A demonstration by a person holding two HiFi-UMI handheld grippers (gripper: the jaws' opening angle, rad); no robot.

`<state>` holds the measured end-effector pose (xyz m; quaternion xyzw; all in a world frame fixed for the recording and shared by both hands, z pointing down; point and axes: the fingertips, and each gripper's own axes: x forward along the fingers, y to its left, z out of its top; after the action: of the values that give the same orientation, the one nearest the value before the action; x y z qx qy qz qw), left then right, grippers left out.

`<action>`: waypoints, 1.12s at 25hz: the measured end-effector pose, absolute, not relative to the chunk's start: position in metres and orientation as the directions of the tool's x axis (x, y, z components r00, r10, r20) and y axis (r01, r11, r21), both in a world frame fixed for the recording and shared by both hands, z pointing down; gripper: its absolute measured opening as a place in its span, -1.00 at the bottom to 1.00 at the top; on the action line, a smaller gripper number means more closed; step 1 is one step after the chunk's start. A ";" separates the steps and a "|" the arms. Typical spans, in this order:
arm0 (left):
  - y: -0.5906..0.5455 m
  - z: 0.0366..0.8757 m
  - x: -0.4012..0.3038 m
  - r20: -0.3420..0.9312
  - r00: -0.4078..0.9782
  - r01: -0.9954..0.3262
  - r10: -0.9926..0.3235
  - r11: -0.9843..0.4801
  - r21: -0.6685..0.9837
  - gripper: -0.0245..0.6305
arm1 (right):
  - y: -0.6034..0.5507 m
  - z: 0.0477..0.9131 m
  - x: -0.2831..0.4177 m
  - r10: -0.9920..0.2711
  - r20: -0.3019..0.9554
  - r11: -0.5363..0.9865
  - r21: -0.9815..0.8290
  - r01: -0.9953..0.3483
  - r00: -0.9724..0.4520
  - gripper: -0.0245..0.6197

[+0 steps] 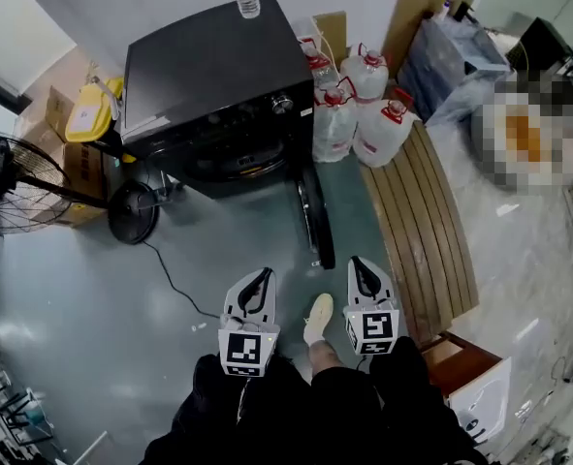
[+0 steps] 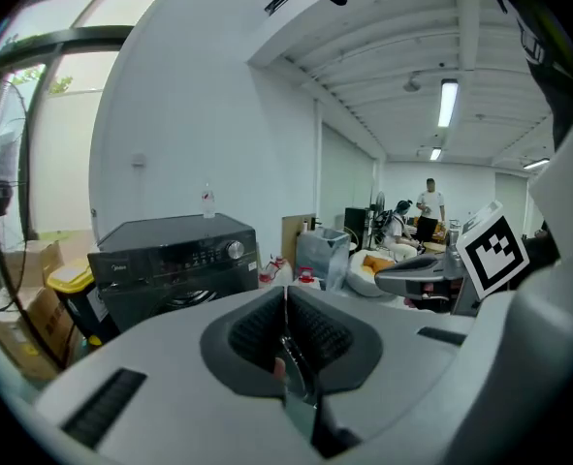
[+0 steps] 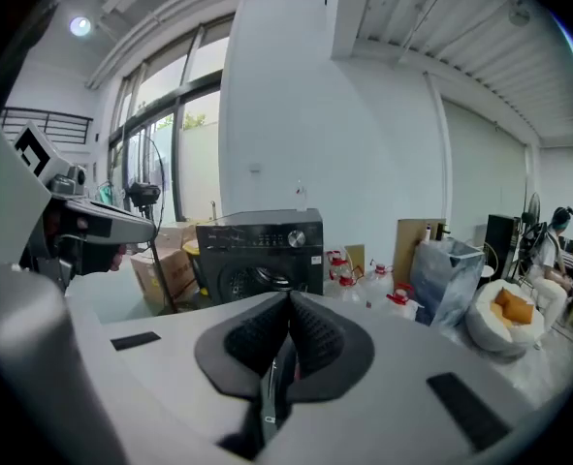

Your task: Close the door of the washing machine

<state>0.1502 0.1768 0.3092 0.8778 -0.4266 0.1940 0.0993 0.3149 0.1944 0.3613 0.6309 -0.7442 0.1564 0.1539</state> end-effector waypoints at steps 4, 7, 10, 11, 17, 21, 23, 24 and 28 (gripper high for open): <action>0.161 0.345 0.148 0.411 0.523 -0.827 -0.746 -0.561 0.034 -0.84 | 0.181 0.414 0.316 -0.851 0.490 0.179 -0.072 -0.981 -0.192 -0.87; 0.158 0.379 0.141 0.486 0.495 -0.836 -0.721 -0.547 0.040 -0.84 | 0.174 0.456 0.309 -0.817 0.531 0.211 -0.084 -0.974 -0.223 -0.87; 0.154 0.413 0.138 0.521 0.476 -0.847 -0.709 -0.529 0.053 -0.84 | 0.170 0.496 0.301 -0.780 0.572 0.248 -0.088 -0.965 -0.253 -0.87; 0.154 0.423 0.138 0.529 0.472 -0.850 -0.705 -0.523 0.060 -0.84 | 0.171 0.507 0.299 -0.767 0.586 0.262 -0.089 -0.961 -0.263 -0.87; 0.151 0.464 0.140 0.567 0.456 -0.862 -0.686 -0.499 0.091 -0.84 | 0.169 0.563 0.297 -0.697 0.663 0.273 -0.107 -0.956 -0.273 -0.87; 0.146 0.481 0.141 0.583 0.447 -0.869 -0.679 -0.484 0.103 -0.84 | 0.165 0.600 0.298 -0.642 0.708 0.266 -0.157 -0.951 -0.296 -0.49; 0.143 0.490 0.140 0.591 0.443 -0.871 -0.674 -0.480 0.106 -0.84 | 0.163 0.613 0.297 -0.626 0.720 0.269 -0.163 -0.949 -0.300 -0.40; 0.142 0.494 0.139 0.594 0.442 -0.871 -0.672 -0.479 0.107 -0.84 | 0.162 0.620 0.296 -0.619 0.725 0.272 -0.163 -0.948 -0.302 -0.37; 0.138 0.507 0.136 0.608 0.440 -0.873 -0.661 -0.472 0.119 -0.84 | 0.158 0.642 0.295 -0.593 0.749 0.285 -0.148 -0.947 -0.296 -0.31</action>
<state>0.1358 0.1380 0.5072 0.8212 -0.4672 0.2485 0.2136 0.2950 0.1580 0.6424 0.5160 -0.7462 0.3018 0.2930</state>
